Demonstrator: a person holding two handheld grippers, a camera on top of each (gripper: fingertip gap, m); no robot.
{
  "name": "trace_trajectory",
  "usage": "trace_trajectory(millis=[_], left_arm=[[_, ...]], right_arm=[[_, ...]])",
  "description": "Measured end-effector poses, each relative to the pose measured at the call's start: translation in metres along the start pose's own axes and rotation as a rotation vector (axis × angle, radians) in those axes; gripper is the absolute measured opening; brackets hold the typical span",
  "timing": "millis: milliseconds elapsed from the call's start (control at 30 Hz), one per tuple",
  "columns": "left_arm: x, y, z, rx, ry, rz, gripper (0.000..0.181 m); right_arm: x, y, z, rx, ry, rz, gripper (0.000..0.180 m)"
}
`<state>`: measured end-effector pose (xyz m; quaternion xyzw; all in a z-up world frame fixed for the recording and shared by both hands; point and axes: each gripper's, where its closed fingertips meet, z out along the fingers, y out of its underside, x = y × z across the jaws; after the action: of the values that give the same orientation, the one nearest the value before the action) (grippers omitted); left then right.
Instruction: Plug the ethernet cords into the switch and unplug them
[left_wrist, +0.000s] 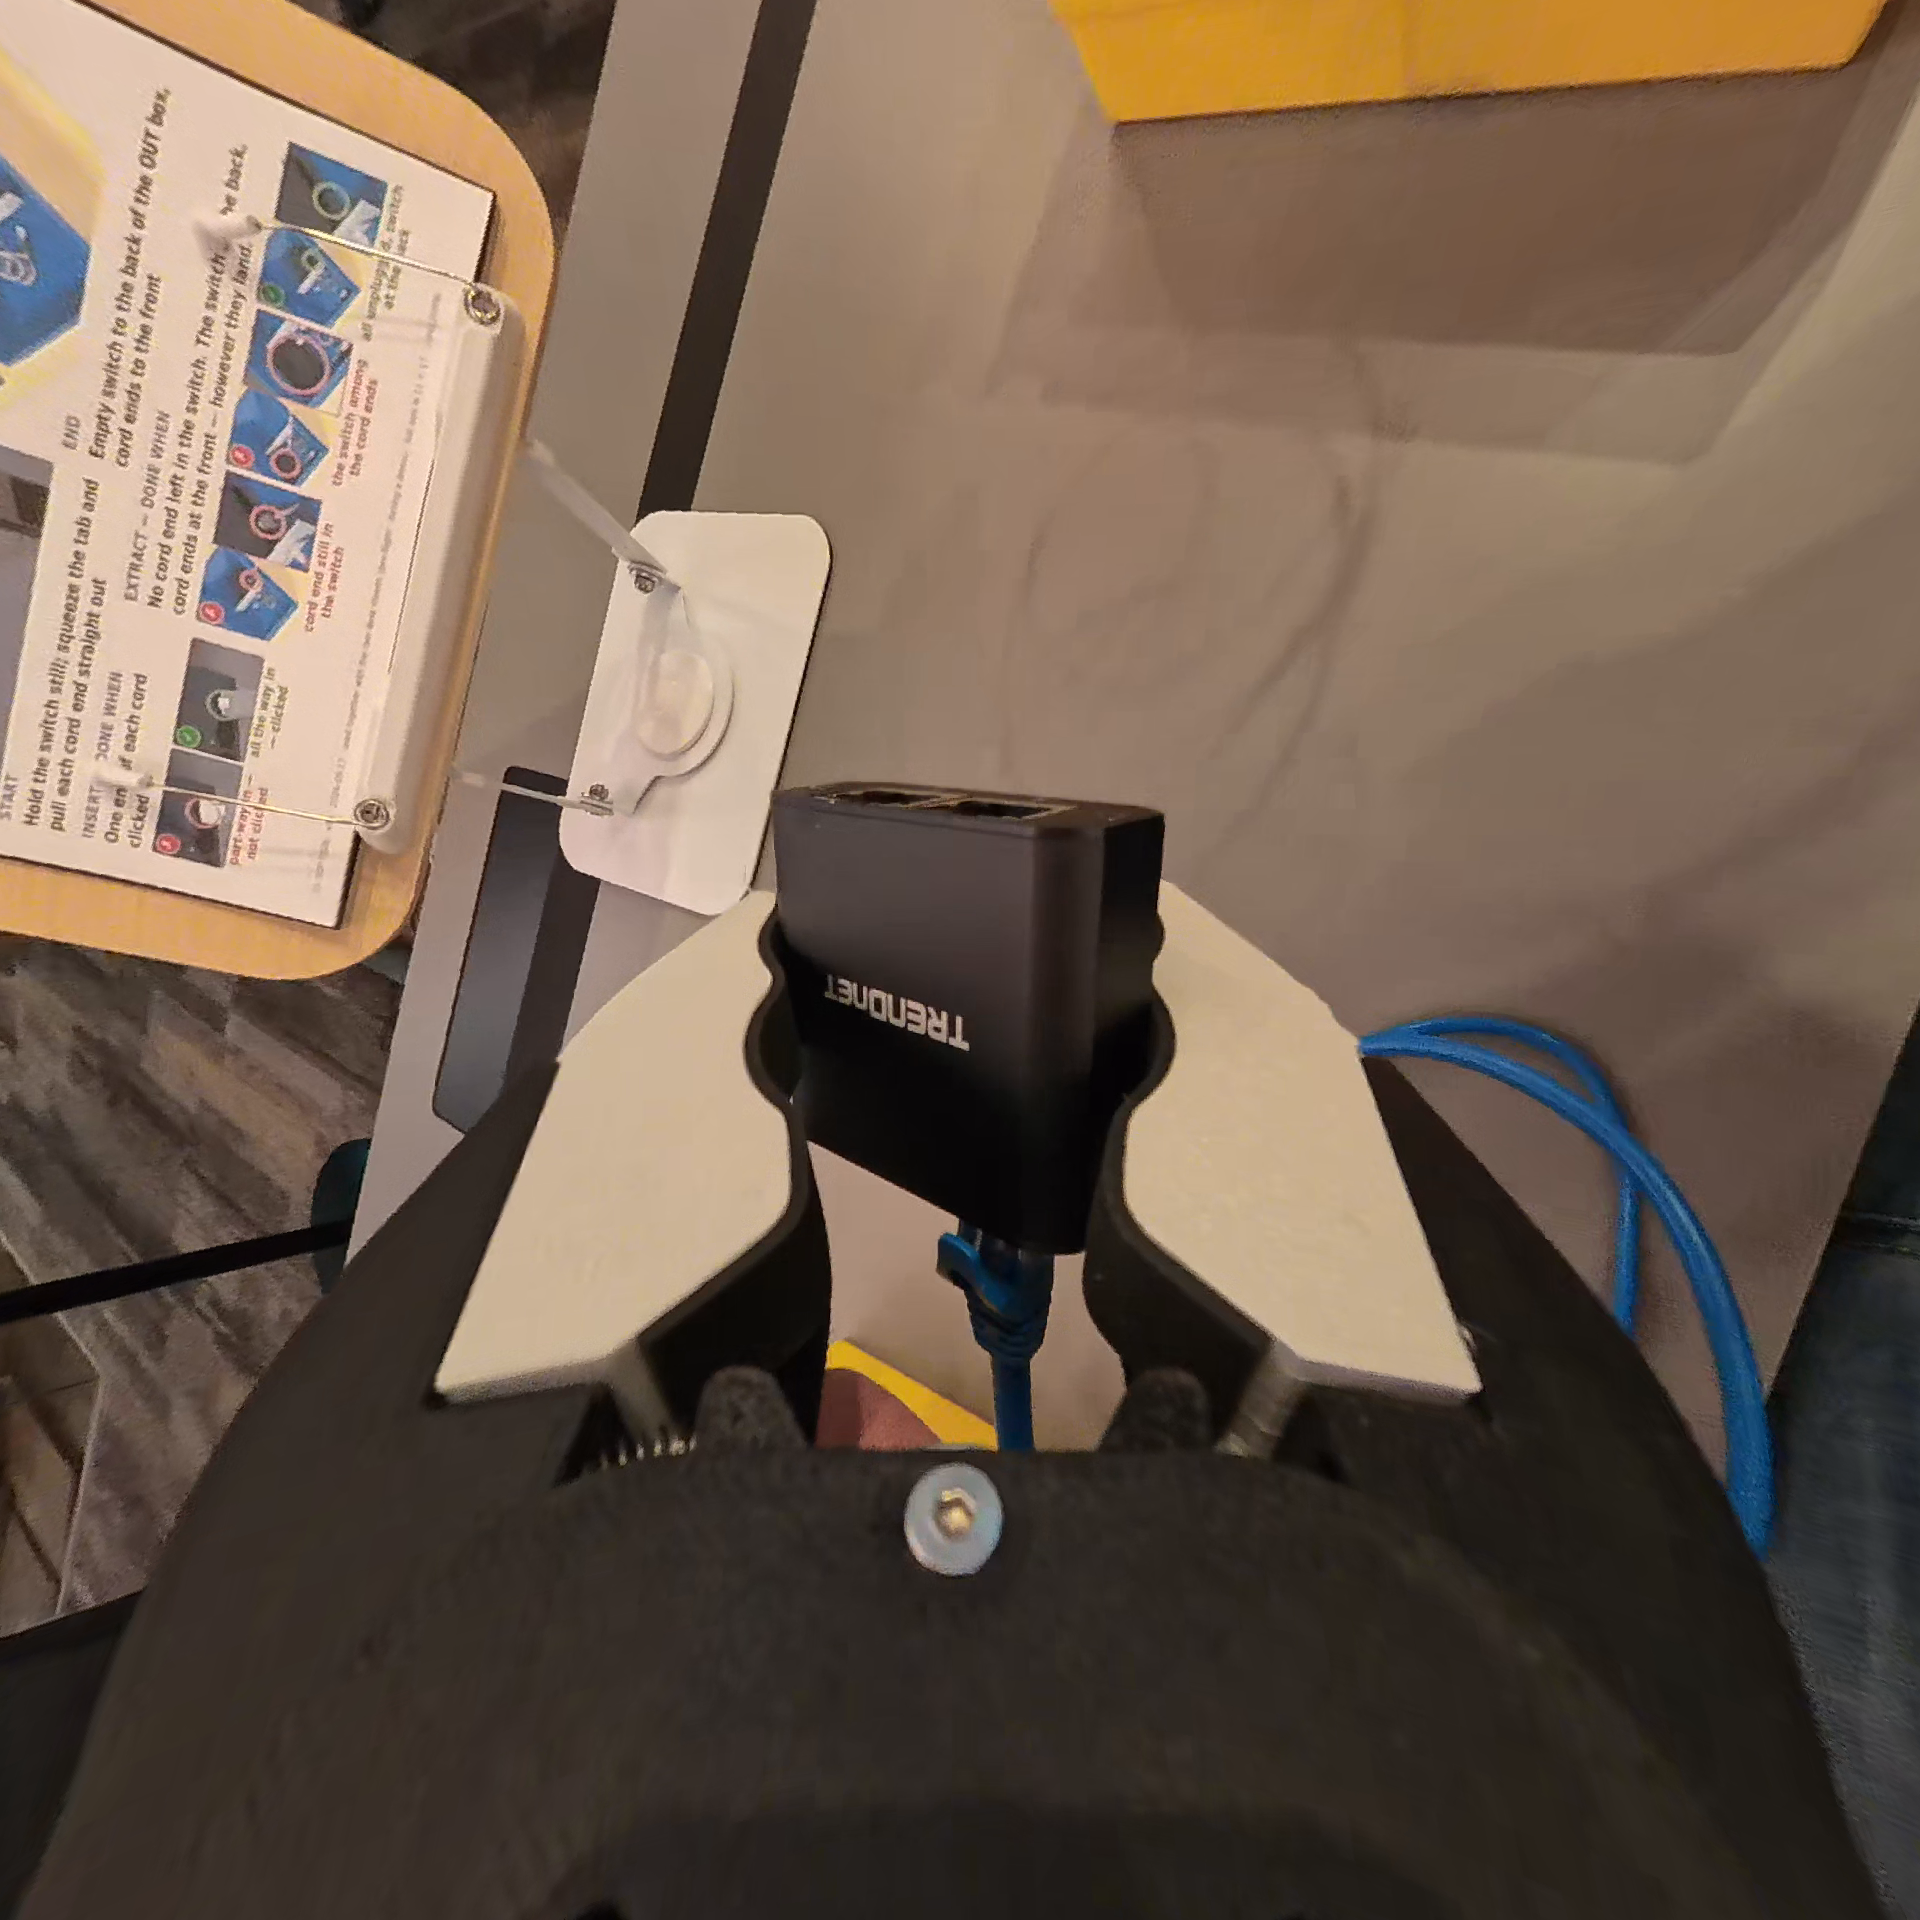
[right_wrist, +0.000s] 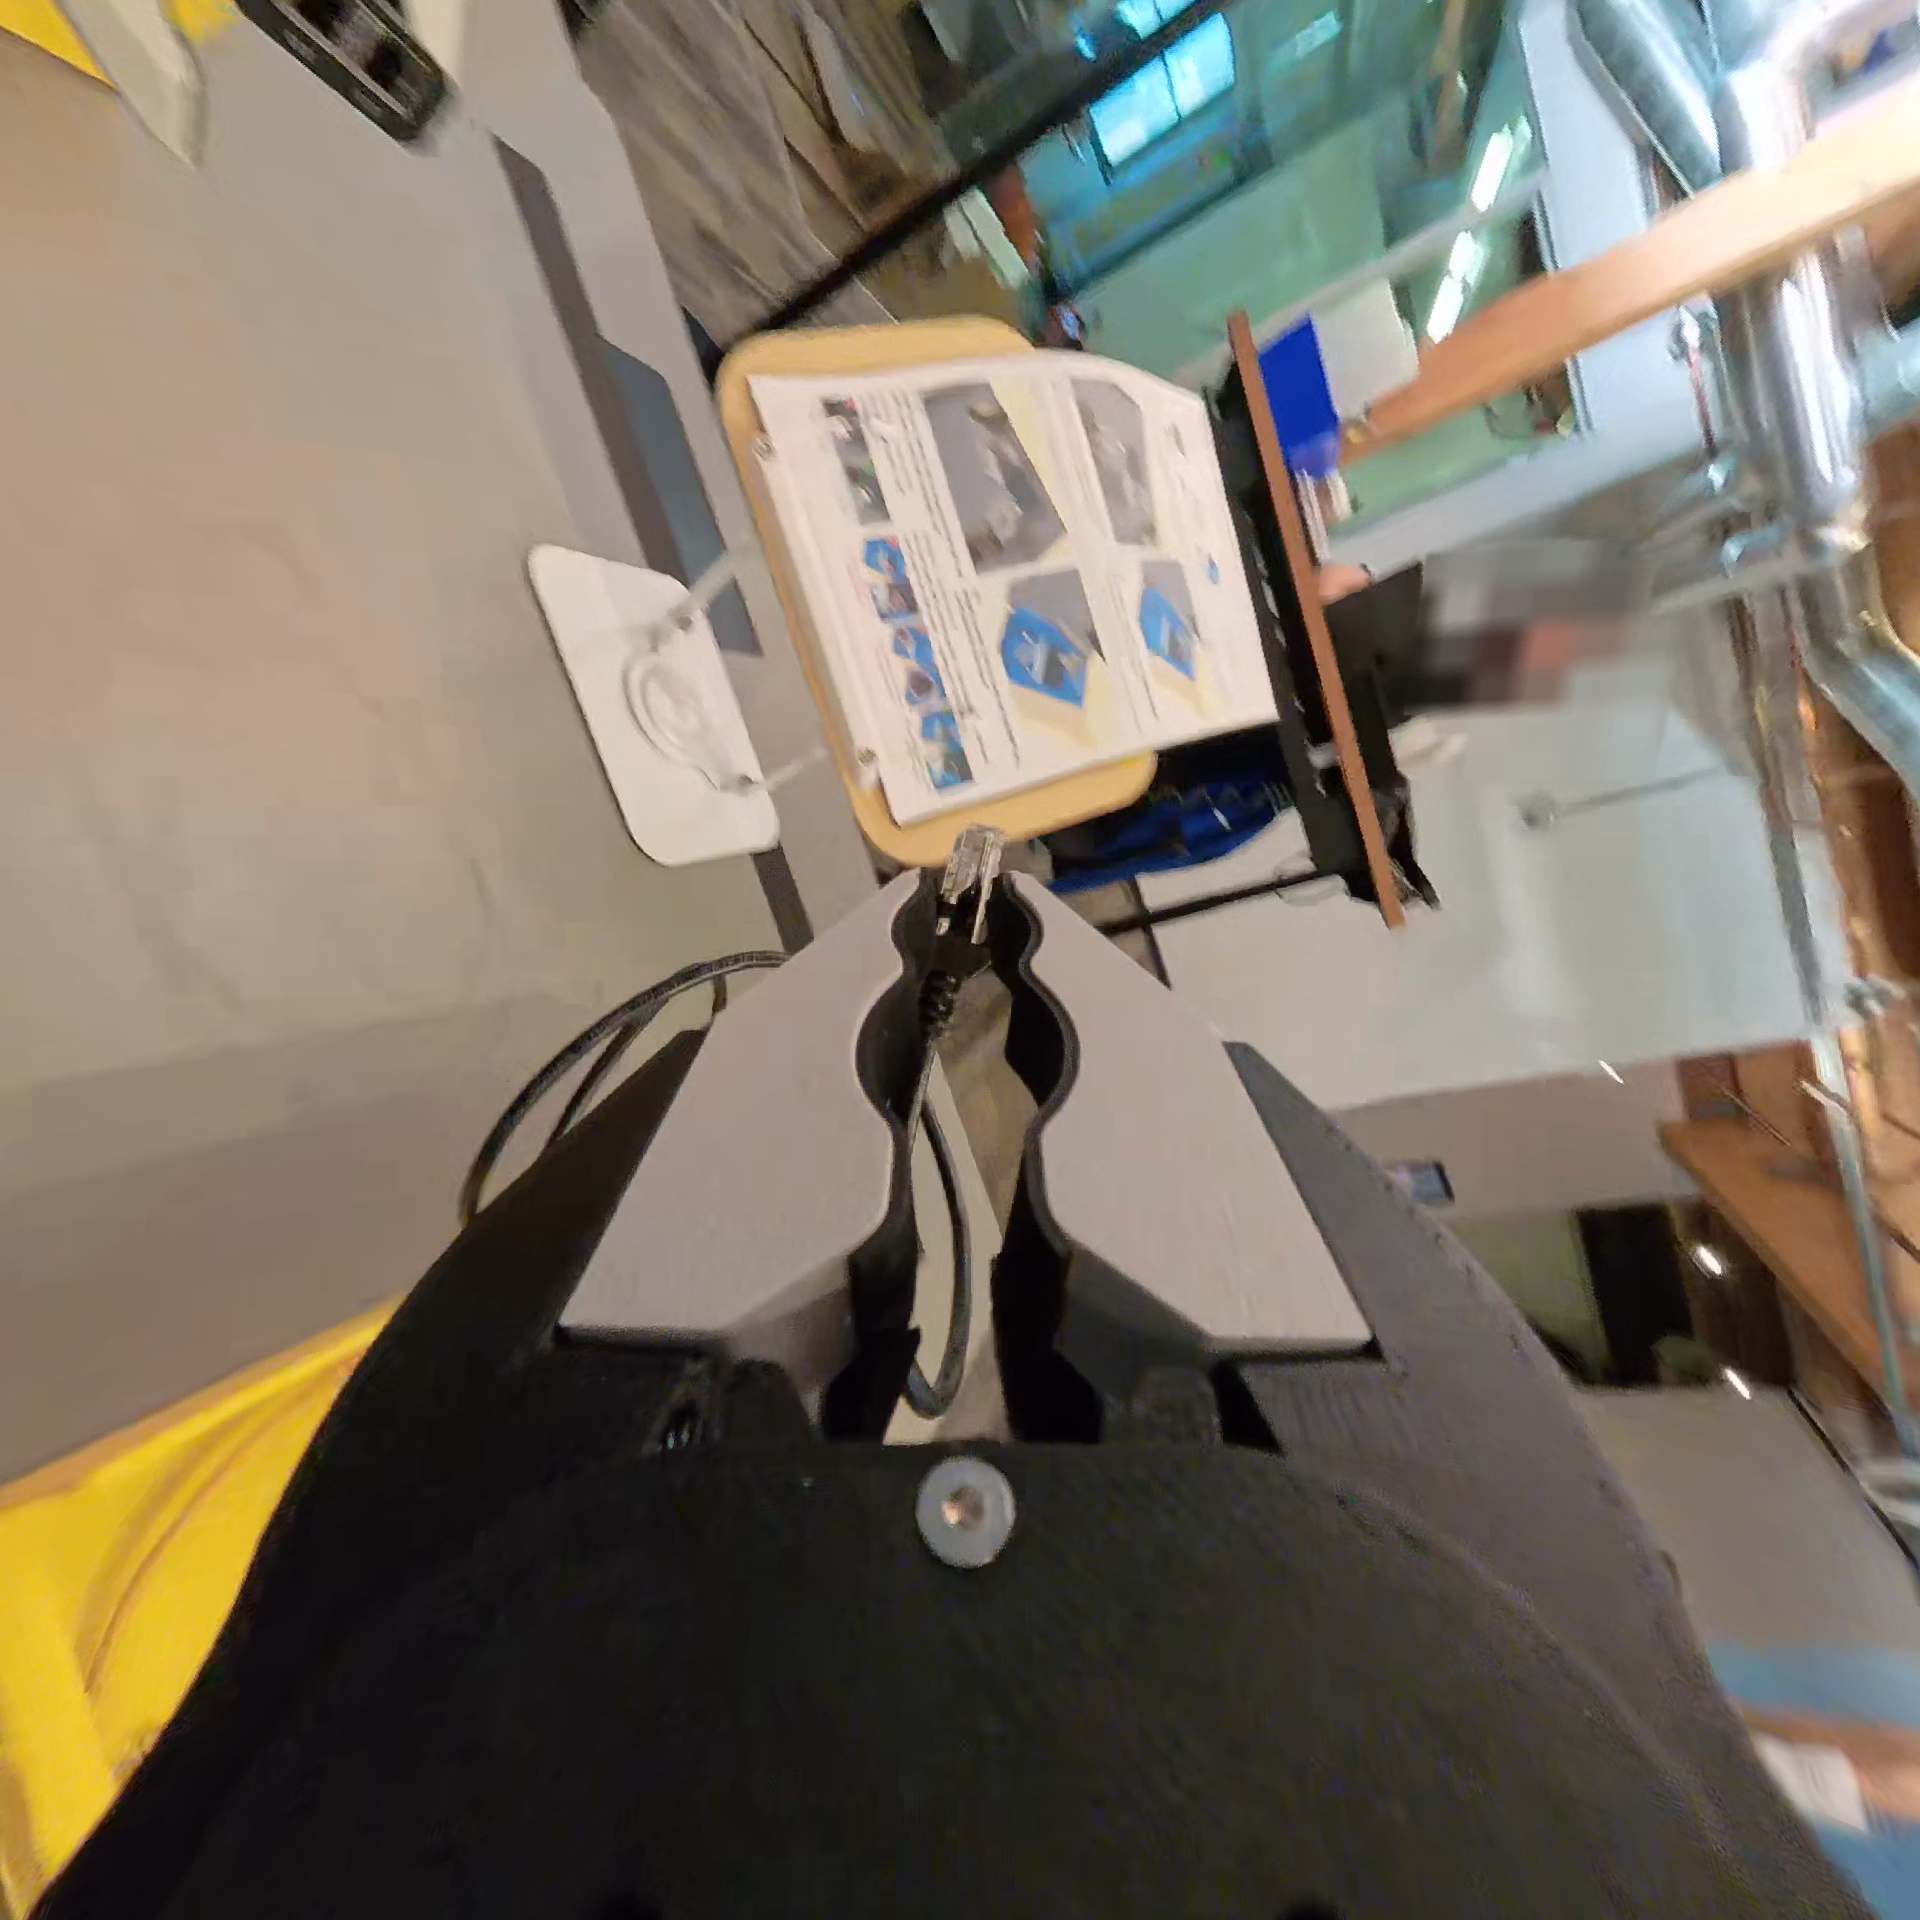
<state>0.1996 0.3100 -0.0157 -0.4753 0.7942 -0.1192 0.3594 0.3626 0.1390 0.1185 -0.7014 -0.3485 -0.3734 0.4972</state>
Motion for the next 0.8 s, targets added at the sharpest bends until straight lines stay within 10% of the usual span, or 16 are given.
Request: trace_trajectory(millis=[800], left_arm=[[0.017,-0.012,0.017,0.014,0.005,0.026,0.060]], right_arm=[[0.047,0.082,-0.087,-0.124,0.198,0.293,0.007]])
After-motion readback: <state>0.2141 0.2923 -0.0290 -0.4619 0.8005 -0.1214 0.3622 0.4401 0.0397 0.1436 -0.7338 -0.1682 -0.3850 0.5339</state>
